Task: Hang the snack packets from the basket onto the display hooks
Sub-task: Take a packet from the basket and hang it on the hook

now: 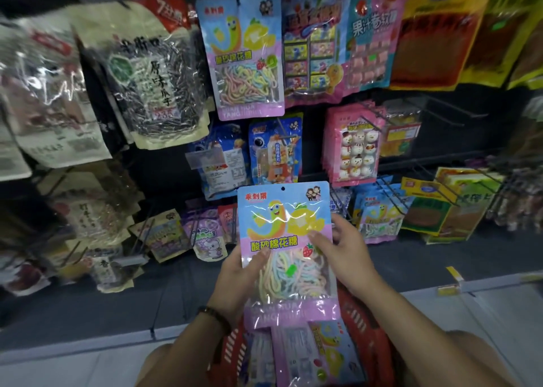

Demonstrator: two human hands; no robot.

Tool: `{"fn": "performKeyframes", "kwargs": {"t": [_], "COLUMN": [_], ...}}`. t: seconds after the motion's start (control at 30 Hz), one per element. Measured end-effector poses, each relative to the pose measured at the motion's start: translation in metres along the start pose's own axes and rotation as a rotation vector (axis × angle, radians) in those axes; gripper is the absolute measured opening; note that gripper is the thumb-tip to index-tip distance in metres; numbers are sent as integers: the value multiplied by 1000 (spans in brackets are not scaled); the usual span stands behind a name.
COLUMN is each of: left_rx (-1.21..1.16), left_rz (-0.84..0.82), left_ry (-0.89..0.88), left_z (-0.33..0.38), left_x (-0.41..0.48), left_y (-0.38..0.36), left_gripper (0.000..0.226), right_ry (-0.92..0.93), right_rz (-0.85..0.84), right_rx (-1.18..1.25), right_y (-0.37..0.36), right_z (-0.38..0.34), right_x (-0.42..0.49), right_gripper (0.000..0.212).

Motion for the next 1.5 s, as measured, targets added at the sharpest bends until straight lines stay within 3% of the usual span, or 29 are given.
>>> {"fn": "performKeyframes", "kwargs": {"t": [0.13, 0.3, 0.53, 0.87, 0.93, 1.03, 1.13, 1.3, 1.4, 1.5], "left_rx": [-62, -104, -59, -47, -2, 13, -38, -4, 23, 30], "left_rz": [71, 128, 117, 246, 284, 314, 319, 353, 370, 407], "left_ry": [-47, -54, -114, -256, -268, -261, -259, -327, -345, -349], "left_z": [21, 62, 123, 254, 276, 297, 312, 326, 330, 330], "left_x": [15, 39, 70, 125, 140, 169, 187, 195, 203, 212], "left_y": [1, 4, 6, 7, 7, 10, 9, 1, 1, 2], "left_gripper": [34, 26, 20, 20, 35, 99, 117, 61, 44, 47], "right_ry": [-40, 59, 150, 265, 252, 277, 300, 298, 290, 300], "right_rz": [18, -61, 79, 114, 148, 243, 304, 344, 377, 359], "right_rx": [39, -74, -10, -50, -78, -101, -104, -113, -142, -136], "right_y": [-5, -6, -8, -39, -44, -50, -52, -54, -56, -57], "right_z": [-12, -47, -135, -268, -291, -316, -330, -344, -344, -345], "right_x": [10, 22, 65, 112, 121, 135, 146, 164, 173, 180], "right_gripper": [26, 23, 14, 5, 24, 56, 76, 77, 51, 38]}}
Point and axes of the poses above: each hand's wrist, its own x-axis towards the middle knuckle, its own y-axis out of the back of the hand, z = x × y, the point moved 3 cm from there along x, towards the middle knuckle, and after that the axes turned 6 degrees about -y, right-handed, at the moved point
